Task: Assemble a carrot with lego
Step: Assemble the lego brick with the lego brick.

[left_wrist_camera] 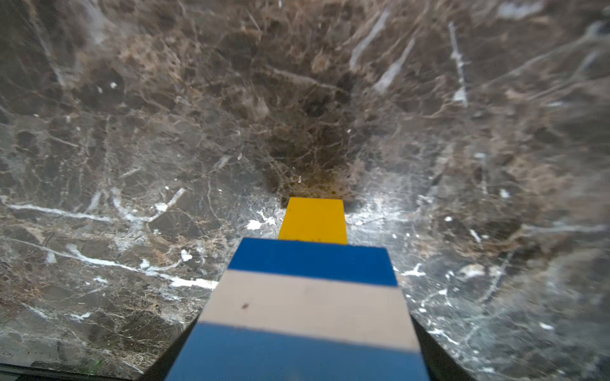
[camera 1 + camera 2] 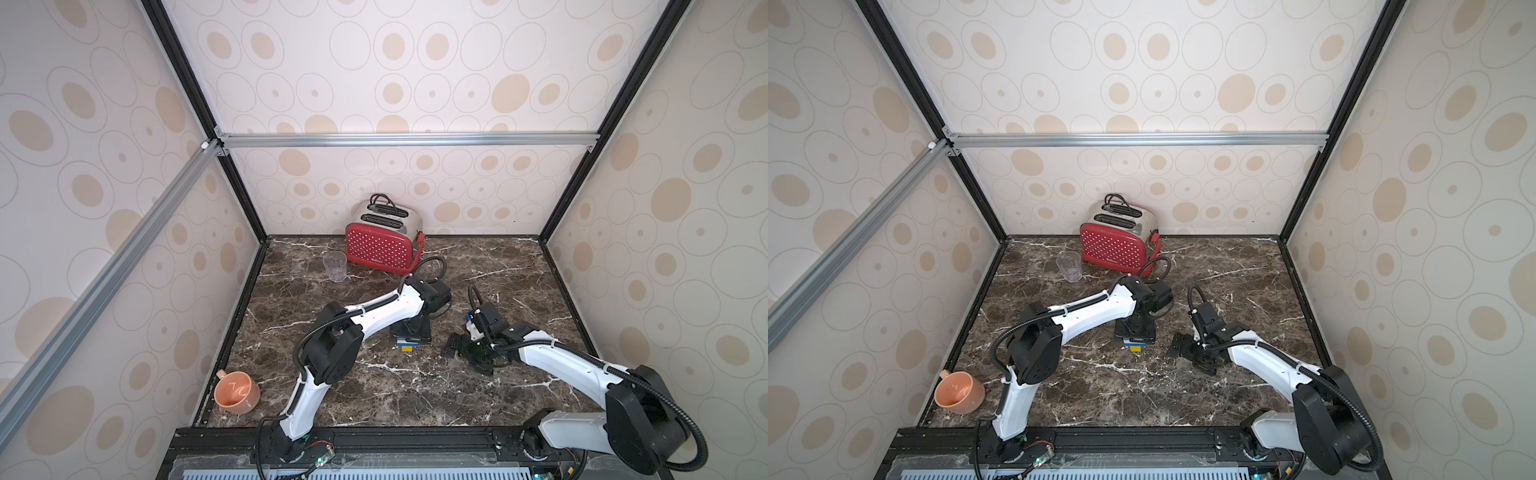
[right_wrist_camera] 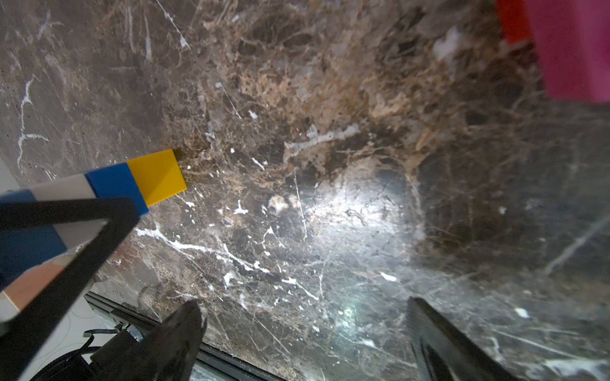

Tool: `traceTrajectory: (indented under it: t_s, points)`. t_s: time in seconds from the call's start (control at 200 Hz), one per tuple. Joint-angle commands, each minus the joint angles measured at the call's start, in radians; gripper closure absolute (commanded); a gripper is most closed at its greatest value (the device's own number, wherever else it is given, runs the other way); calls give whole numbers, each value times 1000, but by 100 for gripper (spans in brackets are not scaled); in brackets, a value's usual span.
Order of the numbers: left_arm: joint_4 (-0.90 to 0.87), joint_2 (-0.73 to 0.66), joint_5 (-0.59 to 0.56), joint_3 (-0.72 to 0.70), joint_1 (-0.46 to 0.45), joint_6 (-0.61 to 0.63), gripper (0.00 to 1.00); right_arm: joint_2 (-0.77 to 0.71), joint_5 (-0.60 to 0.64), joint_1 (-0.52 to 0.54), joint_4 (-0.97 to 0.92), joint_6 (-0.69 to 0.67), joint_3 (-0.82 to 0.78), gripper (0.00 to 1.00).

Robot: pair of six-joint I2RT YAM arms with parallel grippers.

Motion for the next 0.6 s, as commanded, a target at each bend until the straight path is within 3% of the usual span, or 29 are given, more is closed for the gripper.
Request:
traceTrajectory:
  t_s: [0.0, 0.18, 0.3, 0.596]
  points:
    - [-44, -8, -10, 19, -9, -1, 24, 1, 14, -8, -31, -5, 26, 1]
    - [-59, -26, -34, 51, -9, -7, 17, -4, 17, -9, -33, -8, 21, 1]
    - [-63, -45, -42, 86, -8, -6, 1, -2, 17, -11, -34, -9, 20, 1]
    - [-161, -99, -122, 216, -9, 40, 1, 0, 14, -13, -36, -12, 28, 1]
